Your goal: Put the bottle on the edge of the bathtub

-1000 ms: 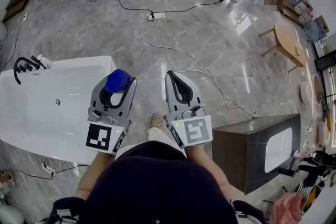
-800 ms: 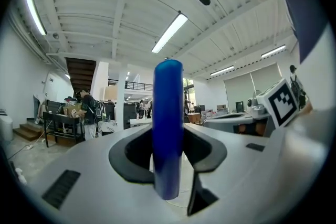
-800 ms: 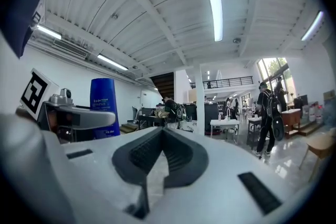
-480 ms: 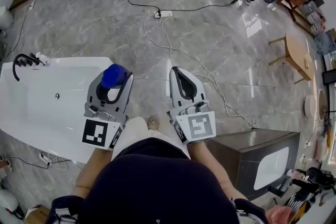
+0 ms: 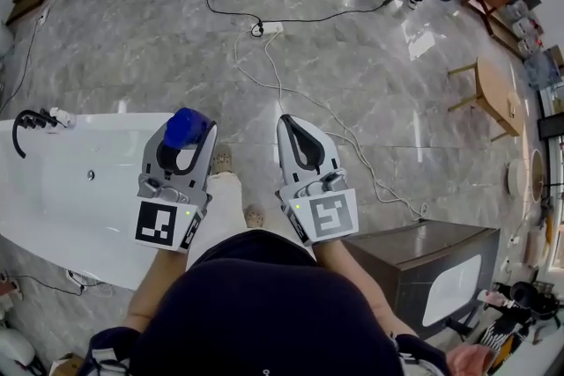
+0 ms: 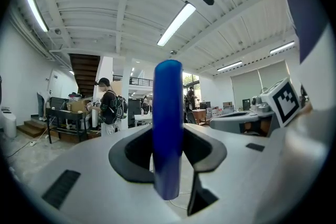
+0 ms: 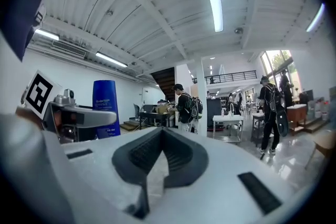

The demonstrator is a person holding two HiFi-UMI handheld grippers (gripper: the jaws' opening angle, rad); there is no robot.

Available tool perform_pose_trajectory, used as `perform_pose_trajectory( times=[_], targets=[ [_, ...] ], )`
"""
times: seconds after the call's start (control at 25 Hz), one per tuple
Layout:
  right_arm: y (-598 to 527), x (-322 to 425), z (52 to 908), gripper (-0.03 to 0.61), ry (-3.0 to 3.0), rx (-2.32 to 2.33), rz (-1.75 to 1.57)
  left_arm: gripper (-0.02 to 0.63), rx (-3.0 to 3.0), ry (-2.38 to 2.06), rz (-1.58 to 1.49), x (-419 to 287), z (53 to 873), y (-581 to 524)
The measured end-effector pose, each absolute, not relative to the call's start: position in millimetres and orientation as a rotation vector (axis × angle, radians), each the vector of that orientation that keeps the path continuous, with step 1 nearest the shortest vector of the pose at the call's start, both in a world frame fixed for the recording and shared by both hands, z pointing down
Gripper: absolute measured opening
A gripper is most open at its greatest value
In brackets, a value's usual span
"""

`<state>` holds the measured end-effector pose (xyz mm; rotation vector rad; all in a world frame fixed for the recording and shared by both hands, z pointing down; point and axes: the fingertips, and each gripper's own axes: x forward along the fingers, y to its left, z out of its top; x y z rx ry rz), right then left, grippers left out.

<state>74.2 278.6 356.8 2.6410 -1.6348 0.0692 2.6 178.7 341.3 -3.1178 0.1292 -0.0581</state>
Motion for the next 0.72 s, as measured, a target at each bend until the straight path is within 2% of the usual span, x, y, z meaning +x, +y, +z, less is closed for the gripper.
perform_pose_trajectory(
  times=[0.72],
  targets=[
    [114, 212, 344, 0.000, -1.480, 2.764, 0.030, 0.153, -3.095, -0.019, 0.033, 146, 321, 10]
  ],
)
